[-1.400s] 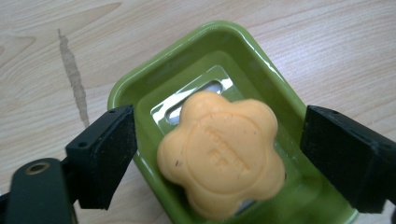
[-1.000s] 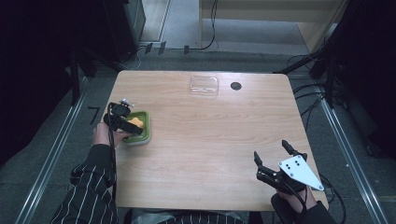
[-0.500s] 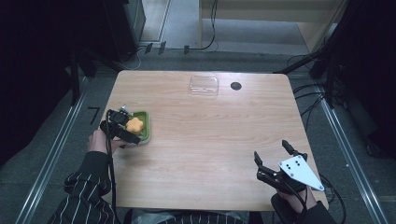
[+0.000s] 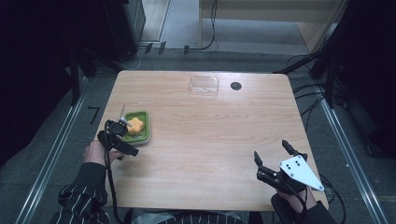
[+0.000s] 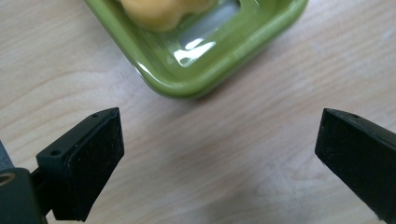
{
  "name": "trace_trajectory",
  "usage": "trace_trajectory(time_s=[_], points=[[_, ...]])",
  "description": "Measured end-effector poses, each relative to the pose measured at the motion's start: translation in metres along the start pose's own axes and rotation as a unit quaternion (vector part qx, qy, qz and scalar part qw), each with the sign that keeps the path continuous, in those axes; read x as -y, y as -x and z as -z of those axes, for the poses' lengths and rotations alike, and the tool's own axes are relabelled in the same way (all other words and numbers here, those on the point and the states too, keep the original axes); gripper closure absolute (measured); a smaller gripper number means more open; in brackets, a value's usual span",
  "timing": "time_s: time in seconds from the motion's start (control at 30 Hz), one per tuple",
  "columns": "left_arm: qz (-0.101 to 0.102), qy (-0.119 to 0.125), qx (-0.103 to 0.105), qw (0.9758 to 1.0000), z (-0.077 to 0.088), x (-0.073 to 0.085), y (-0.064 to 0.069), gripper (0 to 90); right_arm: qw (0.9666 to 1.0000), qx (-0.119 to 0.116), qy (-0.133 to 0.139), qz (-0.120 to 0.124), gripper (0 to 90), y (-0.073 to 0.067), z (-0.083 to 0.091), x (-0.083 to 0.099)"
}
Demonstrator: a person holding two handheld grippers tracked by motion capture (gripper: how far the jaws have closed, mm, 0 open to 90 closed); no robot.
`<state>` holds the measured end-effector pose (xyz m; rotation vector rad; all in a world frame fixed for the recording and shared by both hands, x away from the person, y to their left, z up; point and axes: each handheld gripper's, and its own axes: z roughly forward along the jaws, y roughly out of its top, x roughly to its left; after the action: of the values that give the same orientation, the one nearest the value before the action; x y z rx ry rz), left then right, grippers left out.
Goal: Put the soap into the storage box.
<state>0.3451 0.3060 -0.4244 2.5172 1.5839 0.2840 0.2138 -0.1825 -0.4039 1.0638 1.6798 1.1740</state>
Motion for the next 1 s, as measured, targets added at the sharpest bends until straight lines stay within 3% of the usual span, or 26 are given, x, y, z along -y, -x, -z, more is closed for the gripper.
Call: trace_trajectory(time_s=[0.73, 1.0], points=[[-0.024, -0.024, 0.011, 0.9994, -0.004, 0.043, 0.026, 1.6, 1.0000, 0.000, 0.001, 0.001, 13.3, 0.001, 0.000, 0.000], [-0.028, -0.020, 0.010, 0.9994, -0.004, 0.047, 0.028, 1.6, 1.0000, 0.001, 0.002, 0.000, 13.3, 0.001, 0.001, 0.000]])
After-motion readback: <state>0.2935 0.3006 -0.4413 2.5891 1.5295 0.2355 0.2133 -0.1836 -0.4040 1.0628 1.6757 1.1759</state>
